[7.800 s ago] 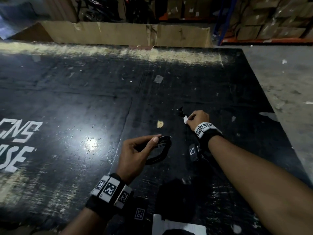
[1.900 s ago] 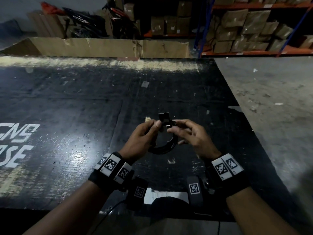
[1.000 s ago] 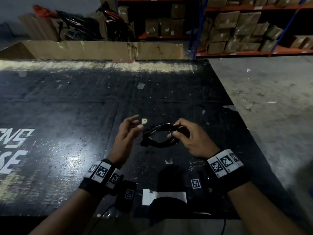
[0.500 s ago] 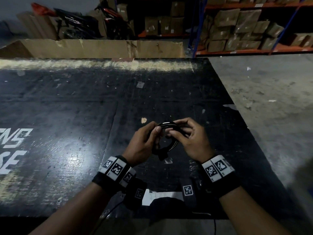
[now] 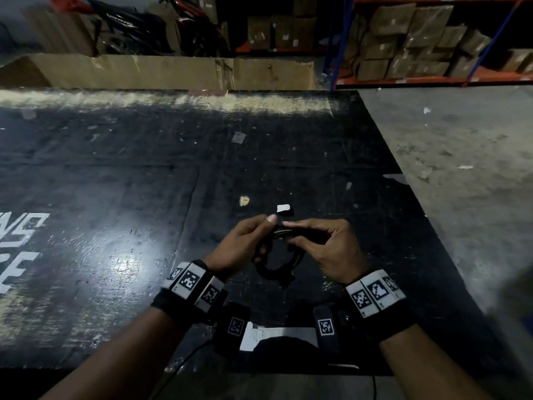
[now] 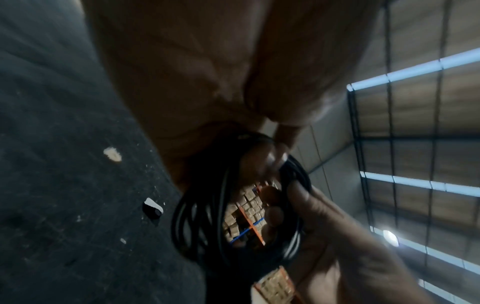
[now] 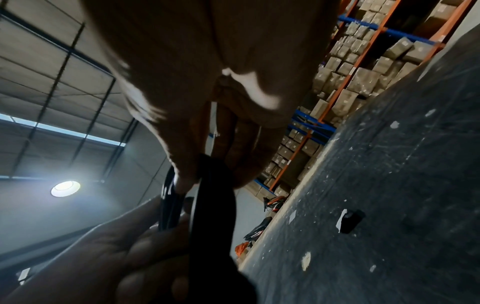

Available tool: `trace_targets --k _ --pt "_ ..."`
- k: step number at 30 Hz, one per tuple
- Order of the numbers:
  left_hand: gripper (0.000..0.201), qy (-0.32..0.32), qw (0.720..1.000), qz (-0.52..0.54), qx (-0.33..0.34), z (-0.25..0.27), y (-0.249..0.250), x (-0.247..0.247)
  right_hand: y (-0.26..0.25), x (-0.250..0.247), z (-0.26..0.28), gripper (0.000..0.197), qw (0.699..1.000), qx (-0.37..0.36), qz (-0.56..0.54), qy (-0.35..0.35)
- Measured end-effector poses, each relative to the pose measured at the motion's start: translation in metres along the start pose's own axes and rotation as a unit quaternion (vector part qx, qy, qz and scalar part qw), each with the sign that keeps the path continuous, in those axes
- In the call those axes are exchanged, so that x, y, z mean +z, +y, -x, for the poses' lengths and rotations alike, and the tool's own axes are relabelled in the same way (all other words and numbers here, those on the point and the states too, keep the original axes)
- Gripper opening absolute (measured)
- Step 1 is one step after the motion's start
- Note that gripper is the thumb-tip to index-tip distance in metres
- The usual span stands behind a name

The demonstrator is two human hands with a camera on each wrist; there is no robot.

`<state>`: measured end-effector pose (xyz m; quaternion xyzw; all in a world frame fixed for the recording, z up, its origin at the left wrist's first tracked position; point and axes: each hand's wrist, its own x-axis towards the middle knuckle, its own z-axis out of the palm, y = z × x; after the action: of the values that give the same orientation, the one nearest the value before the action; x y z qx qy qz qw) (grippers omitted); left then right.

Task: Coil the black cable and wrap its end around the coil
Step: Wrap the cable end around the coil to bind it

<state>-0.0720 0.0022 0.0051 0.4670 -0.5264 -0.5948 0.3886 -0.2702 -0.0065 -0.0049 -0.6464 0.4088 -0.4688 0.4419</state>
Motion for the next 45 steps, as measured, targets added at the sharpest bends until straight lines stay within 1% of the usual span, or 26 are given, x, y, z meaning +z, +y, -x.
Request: trace_targets --k 2,4,6,8,10,14,16,17,18,19,20,22,24,25,26,28,30,31,34,36,38,39,41,42,44,45 --pt "0.024 0.045 0.997 -0.036 0.042 -0.003 -0.005 -0.002 0.003 0.002 -0.001 0.025 1.0 0.022 -0.023 0.003" --pt "0.023 0.062 0.993 -0.061 0.075 -0.004 -0.009 -0.004 0.007 0.005 -0.002 0.024 0.996 0.047 -0.078 0.017" --pt "0.027 0.056 0.993 -0.059 0.086 -0.004 -0.011 -0.005 0.013 0.005 -0.003 0.022 0.993 0.059 -0.101 0.029" --pt "0.026 0.046 0.994 -0.043 0.086 -0.002 -0.014 -0.005 0.018 0.003 -0.006 0.021 0.994 0.066 -0.087 0.032" --pt "0.02 0.053 0.992 -0.057 0.096 -0.002 -0.021 -0.007 0.02 0.003 -0.009 0.019 0.994 0.079 -0.064 0.027" --pt "0.017 0.08 0.99 -0.057 0.098 -0.004 -0.036 -0.014 0.026 0.007 -0.022 0.021 0.992 0.113 -0.048 -0.022" --pt "0.017 0.098 0.99 -0.036 0.09 -0.005 -0.04 -0.018 0.04 0.003 -0.041 0.016 0.989 0.145 -0.015 -0.005" --pt "0.018 0.107 0.99 -0.025 0.086 -0.006 -0.042 -0.021 0.05 0.001 -0.054 0.01 0.988 0.149 0.038 0.021" --pt "0.02 0.116 0.99 -0.016 0.082 -0.006 -0.045 -0.024 0.06 -0.003 -0.067 0.007 0.982 0.138 0.124 0.044" --pt "0.021 0.125 0.989 -0.006 0.078 -0.007 -0.048 -0.027 0.069 -0.005 -0.081 0.006 0.966 0.12 0.223 0.051" --pt "0.02 0.134 0.988 0.004 0.073 -0.008 -0.051 -0.03 0.075 -0.005 -0.093 0.007 0.946 0.104 0.306 0.039" --pt "0.019 0.147 0.987 0.027 0.067 -0.009 -0.058 -0.036 0.088 0.0 -0.115 0.02 0.906 0.089 0.414 -0.029" --pt "0.017 0.153 0.986 0.037 0.061 -0.008 -0.065 -0.041 0.103 0.009 -0.132 0.038 0.866 0.091 0.479 -0.11" --pt "0.017 0.156 0.986 0.034 0.057 -0.008 -0.068 -0.044 0.111 0.014 -0.139 0.045 0.851 0.095 0.497 -0.139" --pt "0.018 0.16 0.985 0.027 0.052 -0.007 -0.07 -0.046 0.117 0.018 -0.144 0.048 0.842 0.097 0.508 -0.155" --pt "0.019 0.169 0.985 0.008 0.037 -0.006 -0.075 -0.05 0.127 0.025 -0.151 0.042 0.837 0.092 0.515 -0.161" --pt "0.021 0.18 0.983 -0.004 0.021 -0.006 -0.079 -0.053 0.13 0.027 -0.156 0.026 0.848 0.092 0.504 -0.135" --pt "0.021 0.186 0.982 -0.013 0.015 -0.007 -0.081 -0.055 0.131 0.027 -0.158 0.019 0.859 0.099 0.488 -0.119" --pt "0.023 0.212 0.976 -0.04 0.001 -0.011 -0.086 -0.06 0.127 0.026 -0.157 0.008 0.916 0.13 0.374 -0.06" --pt "0.019 0.234 0.971 -0.042 -0.008 -0.015 -0.087 -0.061 0.116 0.026 -0.15 0.008 0.952 0.135 0.274 -0.021" --pt "0.019 0.258 0.965 -0.047 -0.017 -0.02 -0.085 -0.06 0.096 0.025 -0.138 0.012 0.979 0.149 0.139 -0.008" --pt "0.018 0.268 0.962 -0.045 -0.022 -0.023 -0.083 -0.058 0.086 0.024 -0.131 0.014 0.985 0.15 0.081 -0.011" --pt "0.012 0.278 0.96 -0.019 -0.028 -0.027 -0.075 -0.053 0.067 0.024 -0.116 0.016 0.99 0.141 0.01 -0.021" --pt "0.019 0.279 0.96 -0.004 -0.028 -0.029 -0.069 -0.05 0.059 0.025 -0.108 0.017 0.991 0.134 -0.011 -0.025" --pt "0.047 0.275 0.961 0.004 -0.015 -0.031 -0.059 -0.044 0.046 0.026 -0.093 0.017 0.991 0.126 -0.028 -0.023" --pt "0.056 0.273 0.962 -0.002 -0.004 -0.031 -0.054 -0.042 0.041 0.027 -0.086 0.017 0.992 0.124 -0.027 -0.02"
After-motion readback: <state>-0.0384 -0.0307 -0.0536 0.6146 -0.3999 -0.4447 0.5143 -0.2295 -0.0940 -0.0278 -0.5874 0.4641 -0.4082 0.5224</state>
